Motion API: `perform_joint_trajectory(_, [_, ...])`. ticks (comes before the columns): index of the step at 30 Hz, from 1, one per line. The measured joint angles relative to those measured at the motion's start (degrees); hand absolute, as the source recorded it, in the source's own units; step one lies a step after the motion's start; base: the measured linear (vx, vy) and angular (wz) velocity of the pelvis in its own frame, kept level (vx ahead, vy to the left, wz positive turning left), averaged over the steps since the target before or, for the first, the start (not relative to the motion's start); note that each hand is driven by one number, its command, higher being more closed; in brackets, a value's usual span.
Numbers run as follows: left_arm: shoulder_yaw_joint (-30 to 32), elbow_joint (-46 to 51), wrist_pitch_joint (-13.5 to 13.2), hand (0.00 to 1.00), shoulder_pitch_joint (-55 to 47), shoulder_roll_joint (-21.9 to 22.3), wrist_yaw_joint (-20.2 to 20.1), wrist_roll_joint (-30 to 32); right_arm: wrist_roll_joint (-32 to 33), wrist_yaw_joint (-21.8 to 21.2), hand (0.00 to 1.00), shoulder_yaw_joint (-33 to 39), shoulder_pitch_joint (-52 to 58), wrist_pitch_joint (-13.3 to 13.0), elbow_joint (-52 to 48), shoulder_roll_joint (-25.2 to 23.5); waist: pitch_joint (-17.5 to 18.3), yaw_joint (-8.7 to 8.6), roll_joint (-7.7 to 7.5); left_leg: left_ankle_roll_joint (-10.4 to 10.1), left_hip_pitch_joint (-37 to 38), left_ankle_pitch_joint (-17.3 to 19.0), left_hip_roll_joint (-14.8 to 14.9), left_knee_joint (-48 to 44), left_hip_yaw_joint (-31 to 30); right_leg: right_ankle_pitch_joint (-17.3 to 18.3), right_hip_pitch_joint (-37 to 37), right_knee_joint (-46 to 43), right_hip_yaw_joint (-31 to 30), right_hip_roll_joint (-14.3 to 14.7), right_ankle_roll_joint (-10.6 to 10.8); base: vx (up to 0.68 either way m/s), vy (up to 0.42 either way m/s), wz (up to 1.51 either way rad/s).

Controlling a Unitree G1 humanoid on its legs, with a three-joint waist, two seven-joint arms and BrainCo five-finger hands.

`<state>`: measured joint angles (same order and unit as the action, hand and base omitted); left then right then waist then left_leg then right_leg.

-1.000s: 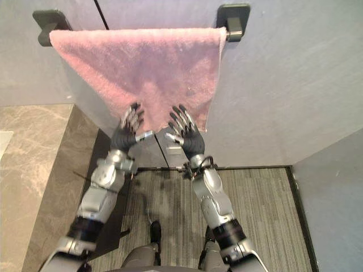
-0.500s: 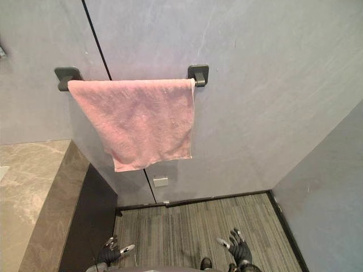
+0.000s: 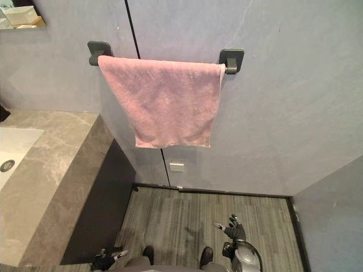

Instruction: Organize washtable

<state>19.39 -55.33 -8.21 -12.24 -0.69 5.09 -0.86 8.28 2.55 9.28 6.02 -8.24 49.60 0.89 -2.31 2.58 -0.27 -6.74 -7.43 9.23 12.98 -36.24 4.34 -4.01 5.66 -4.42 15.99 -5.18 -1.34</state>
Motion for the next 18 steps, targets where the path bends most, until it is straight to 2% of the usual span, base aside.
perform_joint_trajectory(1, [0.6,0.0,0.1,0.00,-0.2,0.6,0.0,0.0,0.0,0.1,0.00,0.8,1.1,0.0,-0.4,-0.1,0.2,-0.48,0.62,-0.9,3.1,0.6,0.4,-3.7,-0.4,0.1,-0.8,-0.1,-0.2,0.0,0.0,-0.08,0.104,-0.28])
perform_joint_trajectory(2, [0.6,0.0,0.1,0.00,-0.1,1.5,-0.1,0.0,0.1,0.1,0.00,2.0,2.2,0.1,-0.5,0.0,0.5,-1.30,1.94,-1.2,6.1,0.5,0.9,-5.2,-1.2,0.2,-0.8,-0.6,-0.5,0.2,0.3,-0.09,0.150,-0.14])
perform_joint_trajectory(3, [0.4,0.1,0.1,0.00,0.1,2.1,-0.1,0.0,0.1,0.2,0.00,2.7,2.5,0.3,-0.4,0.1,0.7,-2.02,2.77,-1.9,7.4,0.0,1.1,-3.8,-1.6,-0.1,-0.1,-0.8,-0.6,0.4,0.7,-0.10,0.198,0.04])
perform_joint_trajectory(4, [-1.1,0.1,0.1,0.00,1.0,3.4,-0.2,0.0,0.3,0.3,0.00,4.6,2.9,0.9,0.0,-0.1,0.7,-3.55,3.86,-4.7,9.9,0.2,0.9,3.1,-1.8,-0.8,2.4,-2.3,-0.6,0.5,1.6,-0.17,0.200,0.09])
perform_joint_trajectory(6, [-2.9,0.2,0.2,0.00,2.0,3.7,-1.1,0.2,1.2,0.4,0.00,6.1,2.7,1.6,0.8,-0.9,0.8,-4.45,2.10,-3.9,11.6,3.6,-1.1,10.5,0.7,-2.5,6.1,-2.4,-2.7,-0.2,2.8,-0.23,0.178,-0.22])
perform_joint_trajectory(8, [-4.6,0.3,0.3,0.00,2.3,2.6,-1.4,1.0,1.4,0.9,0.00,6.2,3.4,2.2,1.0,-1.5,0.2,-4.63,1.42,-2.7,14.1,8.5,-1.8,15.8,2.2,-5.3,8.3,-2.4,-4.4,0.0,3.2,-0.29,0.182,-0.43])
perform_joint_trajectory(9, [-5.3,0.3,0.3,0.00,2.3,2.3,-1.4,1.4,1.4,1.0,0.00,6.2,3.6,2.3,0.9,-1.6,-0.2,-4.60,1.46,-2.1,14.7,9.2,-2.1,16.9,2.9,-5.9,8.7,-2.4,-4.9,0.0,3.3,-0.31,0.151,-0.32])
perform_joint_trajectory(10, [-6.4,0.3,0.2,0.00,2.5,1.6,-1.5,1.6,1.3,1.0,0.00,5.9,3.6,2.3,0.9,-1.7,-0.6,-4.59,0.88,-1.3,15.5,10.0,-3.1,17.8,4.1,-7.0,8.9,-2.3,-5.3,-0.8,3.8,-0.36,0.126,-0.22])
perform_joint_trajectory(11, [-6.5,0.5,0.2,0.00,3.4,0.9,-2.4,1.8,1.3,1.0,0.00,5.2,4.2,2.2,0.4,-2.4,-1.4,-4.72,-1.10,0.0,15.4,10.6,-5.2,17.4,6.2,-7.1,9.2,-1.9,-5.7,-2.9,3.7,-0.50,0.123,-0.22])
perform_joint_trajectory(12, [-6.4,0.6,0.2,0.00,3.5,1.2,-2.5,1.8,1.3,1.0,0.00,5.3,3.9,2.2,0.3,-2.2,-1.7,-4.29,-0.23,0.7,15.2,10.9,-5.0,18.0,7.7,-5.1,9.6,-2.3,-4.8,-3.3,4.3,-0.44,0.063,-0.33])
perform_joint_trajectory(13, [-6.2,1.0,0.2,0.00,3.4,2.1,-2.5,1.7,1.1,0.9,0.00,5.4,2.9,2.4,-0.4,-0.8,-2.2,-3.62,1.39,1.6,14.8,11.6,-4.1,18.6,10.2,0.4,14.0,-11.0,-4.7,-4.3,2.7,-0.49,-0.003,-0.37])
perform_joint_trajectory(14, [-6.1,1.1,0.2,0.00,3.3,2.1,-2.5,1.8,1.3,0.5,0.00,5.4,3.1,2.4,-1.3,-0.8,-2.6,-3.54,1.44,1.6,14.4,11.4,-4.2,17.3,10.3,5.3,17.7,-27.0,-8.2,-5.0,1.9,-0.29,-0.027,-0.24])
perform_joint_trajectory(15, [-5.9,1.1,0.2,0.00,2.9,2.1,-2.5,1.8,1.4,0.3,0.00,5.5,3.5,2.2,-1.8,-1.0,-2.5,-3.58,1.36,1.6,14.4,11.2,-4.2,17.0,9.7,7.4,17.7,-33.2,-9.8,-4.8,2.9,-0.34,-0.090,0.21])
perform_joint_trajectory(16, [-5.7,1.7,0.2,0.00,1.9,1.8,-2.6,1.7,1.3,0.0,0.00,5.6,4.5,2.1,-1.8,-1.4,-1.9,-3.38,0.66,1.5,13.9,10.4,-4.7,16.8,8.3,10.8,16.1,-42.0,-13.4,-4.1,5.6,-0.16,-0.111,0.44])
perform_joint_trajectory(17, [-5.7,2.0,0.2,0.00,1.7,1.6,-2.6,1.8,1.3,-0.2,0.00,5.5,4.9,2.1,-1.7,-1.6,-1.6,-3.25,0.18,1.4,13.3,10.0,-5.2,16.7,7.1,12.5,14.4,-44.5,-15.4,-3.8,6.7,-0.23,-0.203,0.82])
perform_joint_trajectory(18, [-4.8,2.0,0.2,0.00,1.5,1.5,-2.6,2.0,1.3,-0.5,0.00,5.5,5.8,2.1,-1.6,-1.9,-1.0,-3.30,-0.61,1.4,11.0,9.1,-6.3,16.0,4.3,18.2,10.4,-45.6,-18.3,-4.0,8.8,-0.17,-0.239,1.02])
